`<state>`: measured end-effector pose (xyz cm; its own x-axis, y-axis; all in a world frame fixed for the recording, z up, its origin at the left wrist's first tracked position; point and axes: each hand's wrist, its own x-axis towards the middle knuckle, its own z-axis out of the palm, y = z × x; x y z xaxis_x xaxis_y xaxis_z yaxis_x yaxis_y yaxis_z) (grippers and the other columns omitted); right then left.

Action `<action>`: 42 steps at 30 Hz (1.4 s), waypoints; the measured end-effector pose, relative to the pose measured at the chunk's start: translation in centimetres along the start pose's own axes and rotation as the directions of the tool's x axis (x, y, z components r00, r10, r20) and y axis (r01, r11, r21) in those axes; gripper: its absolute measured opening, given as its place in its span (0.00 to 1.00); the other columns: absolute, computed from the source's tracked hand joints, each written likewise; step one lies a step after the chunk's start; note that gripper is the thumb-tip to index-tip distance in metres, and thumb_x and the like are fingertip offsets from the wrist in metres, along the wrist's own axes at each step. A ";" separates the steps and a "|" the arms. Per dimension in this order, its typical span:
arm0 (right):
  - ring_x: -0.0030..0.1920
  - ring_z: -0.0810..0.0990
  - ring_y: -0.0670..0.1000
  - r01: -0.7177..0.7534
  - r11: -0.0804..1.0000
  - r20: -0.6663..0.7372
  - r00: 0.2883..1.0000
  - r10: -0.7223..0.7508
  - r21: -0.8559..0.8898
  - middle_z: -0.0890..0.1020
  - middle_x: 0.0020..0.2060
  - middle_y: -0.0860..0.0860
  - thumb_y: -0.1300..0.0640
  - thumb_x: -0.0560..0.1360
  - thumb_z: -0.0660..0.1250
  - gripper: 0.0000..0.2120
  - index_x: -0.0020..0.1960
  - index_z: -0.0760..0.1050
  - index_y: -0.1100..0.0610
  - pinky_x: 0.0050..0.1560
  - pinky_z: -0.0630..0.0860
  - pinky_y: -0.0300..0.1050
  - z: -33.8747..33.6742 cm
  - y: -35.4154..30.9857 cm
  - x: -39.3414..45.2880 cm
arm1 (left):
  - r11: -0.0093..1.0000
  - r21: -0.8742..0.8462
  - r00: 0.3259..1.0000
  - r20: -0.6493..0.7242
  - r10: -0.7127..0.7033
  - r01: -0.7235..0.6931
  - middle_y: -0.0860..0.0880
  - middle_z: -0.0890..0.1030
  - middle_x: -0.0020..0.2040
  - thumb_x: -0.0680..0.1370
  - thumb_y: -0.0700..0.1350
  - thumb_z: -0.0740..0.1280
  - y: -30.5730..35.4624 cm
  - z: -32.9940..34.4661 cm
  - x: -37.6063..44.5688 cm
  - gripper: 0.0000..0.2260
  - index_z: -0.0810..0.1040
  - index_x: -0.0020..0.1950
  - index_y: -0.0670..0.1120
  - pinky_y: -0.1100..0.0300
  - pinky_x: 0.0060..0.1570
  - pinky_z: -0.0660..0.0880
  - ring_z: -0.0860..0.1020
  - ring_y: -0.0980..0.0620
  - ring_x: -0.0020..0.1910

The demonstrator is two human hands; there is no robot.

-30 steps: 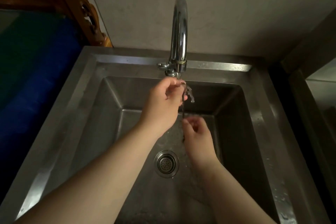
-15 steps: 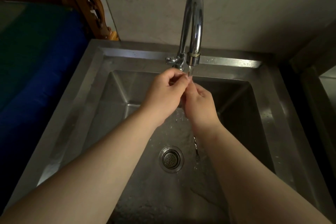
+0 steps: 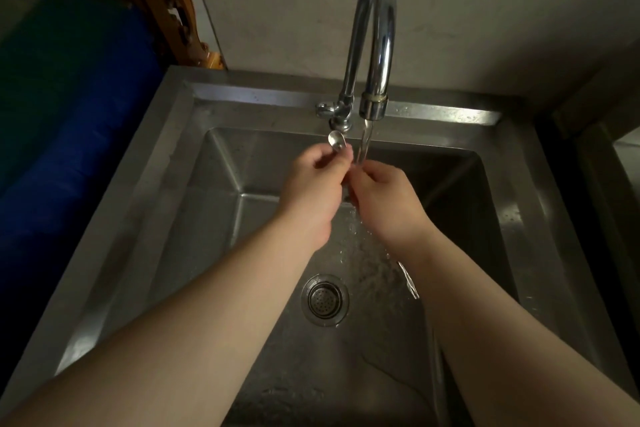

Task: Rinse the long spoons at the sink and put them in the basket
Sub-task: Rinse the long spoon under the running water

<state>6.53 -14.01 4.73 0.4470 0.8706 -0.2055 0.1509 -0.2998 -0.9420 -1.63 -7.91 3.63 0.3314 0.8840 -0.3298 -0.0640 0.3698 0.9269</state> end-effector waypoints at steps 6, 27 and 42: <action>0.24 0.70 0.43 -0.063 0.985 -0.003 0.998 0.063 -0.163 0.74 0.24 0.46 0.50 0.81 0.61 0.16 0.40 0.79 0.56 0.28 0.68 0.42 -0.7 1.7 -0.8 | 0.994 -0.106 0.990 -0.142 -0.007 -0.008 0.55 0.82 0.35 0.79 0.44 0.67 0.8 -0.3 1.1 0.06 0.79 0.43 0.49 0.67 0.31 0.72 0.77 0.61 0.31; 0.29 0.78 0.45 0.027 0.780 0.004 0.999 -0.032 -0.625 0.81 0.30 0.48 0.46 0.77 0.67 0.15 0.38 0.82 0.55 0.30 0.78 0.42 -3.9 1.4 0.4 | 0.902 -0.422 0.892 -0.368 -0.265 0.093 0.53 0.80 0.36 0.81 0.43 0.64 -0.8 -2.7 0.9 0.10 0.75 0.40 0.48 0.71 0.21 0.63 0.80 0.62 0.28; 0.31 0.85 0.44 0.037 0.991 -0.125 0.991 -0.053 -0.126 0.85 0.38 0.50 0.57 0.73 0.74 0.12 0.55 0.76 0.53 0.34 0.81 0.37 -2.5 -0.9 -0.2 | 0.777 -0.581 0.771 -0.371 -0.518 0.242 0.53 0.81 0.31 0.82 0.40 0.59 -3.4 -4.2 0.2 0.12 0.75 0.40 0.47 0.71 0.18 0.59 0.74 0.63 0.20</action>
<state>8.52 -14.94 6.35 0.5449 0.8298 -0.1206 0.2772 -0.3140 -0.9081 -5.27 -7.84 -0.37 -0.0608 0.5963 -0.8004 -0.5170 0.6671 0.5363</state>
